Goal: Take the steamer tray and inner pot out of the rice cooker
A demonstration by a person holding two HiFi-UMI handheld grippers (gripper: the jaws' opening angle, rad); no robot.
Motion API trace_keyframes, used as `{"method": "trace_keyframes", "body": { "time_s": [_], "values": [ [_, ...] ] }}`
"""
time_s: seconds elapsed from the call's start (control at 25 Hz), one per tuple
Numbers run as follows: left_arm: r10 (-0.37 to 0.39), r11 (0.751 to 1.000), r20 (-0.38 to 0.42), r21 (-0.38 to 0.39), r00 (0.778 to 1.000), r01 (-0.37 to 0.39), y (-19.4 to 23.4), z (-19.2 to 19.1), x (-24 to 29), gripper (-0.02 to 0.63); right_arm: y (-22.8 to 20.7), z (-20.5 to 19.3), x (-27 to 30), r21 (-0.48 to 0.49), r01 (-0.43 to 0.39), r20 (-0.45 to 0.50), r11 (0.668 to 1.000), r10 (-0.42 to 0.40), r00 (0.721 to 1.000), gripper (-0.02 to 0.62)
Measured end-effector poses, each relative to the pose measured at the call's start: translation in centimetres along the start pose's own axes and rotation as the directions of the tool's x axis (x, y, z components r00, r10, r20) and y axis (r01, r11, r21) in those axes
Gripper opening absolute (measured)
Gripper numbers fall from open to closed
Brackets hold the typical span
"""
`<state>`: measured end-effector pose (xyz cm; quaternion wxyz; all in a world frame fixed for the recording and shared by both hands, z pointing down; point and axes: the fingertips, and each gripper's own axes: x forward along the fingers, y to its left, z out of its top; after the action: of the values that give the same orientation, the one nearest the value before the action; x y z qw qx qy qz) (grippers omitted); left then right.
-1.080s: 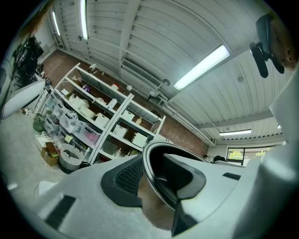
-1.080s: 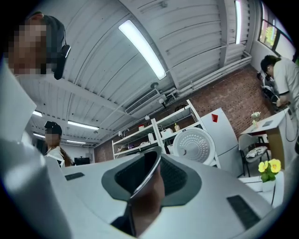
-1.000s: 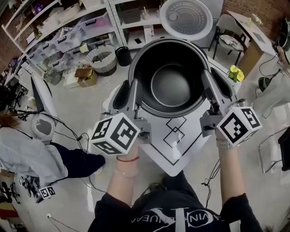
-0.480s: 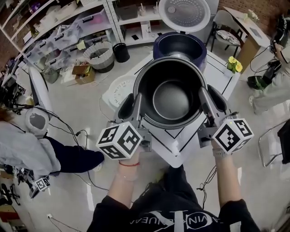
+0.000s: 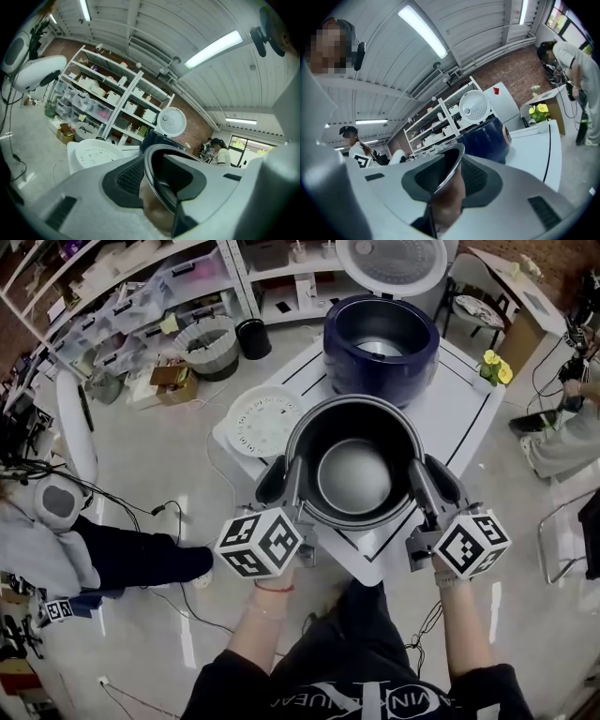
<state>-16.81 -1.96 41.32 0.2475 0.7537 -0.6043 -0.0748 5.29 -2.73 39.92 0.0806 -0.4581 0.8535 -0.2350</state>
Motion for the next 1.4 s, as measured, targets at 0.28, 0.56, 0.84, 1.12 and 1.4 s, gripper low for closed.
{"method": "trace_keyframes", "body": {
  "time_s": [0.28,0.56,0.84,1.12,1.4],
  "values": [
    [0.015,1.000,-0.057,-0.012,0.998,-0.015,1.4,-2.6,0.5,0.112,-1.6,-3.0,0.1,0.046,0.028,-0.042,0.999,-0.026,0.999,0.089],
    [0.024,1.000,-0.090,-0.007,0.996,-0.025,1.9,-3.6,1.3,0.112,-2.7,-4.7,0.2,0.072,0.045,-0.078,0.996,-0.039,0.996,0.089],
    [0.029,1.000,-0.107,-0.004,0.994,-0.030,2.2,-4.3,1.7,0.109,-3.3,-5.5,0.1,0.089,0.048,-0.097,0.995,-0.040,0.995,0.089],
    [0.026,1.000,-0.105,0.014,0.994,-0.025,2.3,-4.2,2.2,0.101,-3.9,-5.9,0.3,0.087,0.052,-0.105,0.995,-0.043,0.994,0.089],
    [0.000,0.998,-0.108,0.069,0.994,0.007,2.2,-4.1,2.3,0.097,-4.0,-5.8,0.4,0.046,0.045,-0.109,0.998,-0.040,0.993,0.101]
  ]
}}
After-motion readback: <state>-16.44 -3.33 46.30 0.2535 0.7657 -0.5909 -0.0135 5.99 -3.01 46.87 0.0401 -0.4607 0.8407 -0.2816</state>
